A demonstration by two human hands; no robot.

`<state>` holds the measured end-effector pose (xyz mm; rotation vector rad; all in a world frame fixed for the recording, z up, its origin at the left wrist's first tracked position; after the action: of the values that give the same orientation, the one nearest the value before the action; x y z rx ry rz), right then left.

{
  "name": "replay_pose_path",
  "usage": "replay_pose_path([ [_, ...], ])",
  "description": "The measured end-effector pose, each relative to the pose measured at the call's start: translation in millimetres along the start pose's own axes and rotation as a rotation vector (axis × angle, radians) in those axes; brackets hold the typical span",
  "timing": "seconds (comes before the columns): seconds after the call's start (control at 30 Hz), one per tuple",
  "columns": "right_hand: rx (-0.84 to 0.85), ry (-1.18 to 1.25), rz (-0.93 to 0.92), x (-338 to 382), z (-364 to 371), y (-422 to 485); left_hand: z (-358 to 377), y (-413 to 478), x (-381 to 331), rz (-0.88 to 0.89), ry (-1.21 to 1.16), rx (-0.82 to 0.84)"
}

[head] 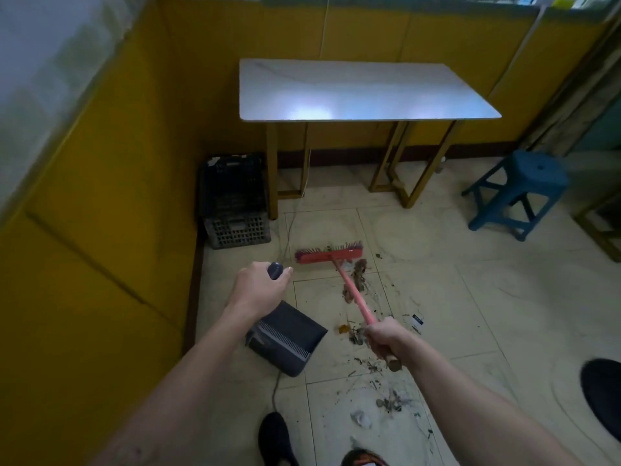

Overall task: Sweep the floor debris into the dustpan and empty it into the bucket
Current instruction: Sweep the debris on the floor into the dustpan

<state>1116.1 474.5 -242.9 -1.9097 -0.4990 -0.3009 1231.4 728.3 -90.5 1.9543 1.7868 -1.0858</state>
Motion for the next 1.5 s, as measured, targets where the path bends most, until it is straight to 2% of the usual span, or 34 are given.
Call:
replay_pose_path([
  [0.37,-0.011,-0.184,0.030,42.7,-10.4,46.6,-11.7,67.3,-6.0,0.014,0.069,0.004],
  [0.6,-0.016,-0.228,-0.027,110.1,-58.0,106.3,-0.5,144.1,-37.5,-0.027,0.077,0.010],
  [0.93,0.053,-0.207,0.011,196.5,-127.2,202.0,39.6,260.6,-81.4,-0.122,0.150,0.088],
  [1.2,0.113,-0.189,0.022,221.2,-157.7,255.5,68.4,312.8,-107.2,-0.136,0.177,0.169],
  [1.5,0.152,-0.457,0.164,211.9,-196.8,257.6,88.7,336.2,-123.8,-0.140,0.233,0.186],
])
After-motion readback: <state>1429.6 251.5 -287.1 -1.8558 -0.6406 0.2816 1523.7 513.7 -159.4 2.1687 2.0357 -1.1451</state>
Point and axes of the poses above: each hand's wrist, its own y-axis towards the middle knuckle, its own z-axis out of the palm, x = y × z, the point moved 7 cm from there along y, towards the middle knuckle, and after that the axes turned 2 degrees about x, right-handed, at the moved point
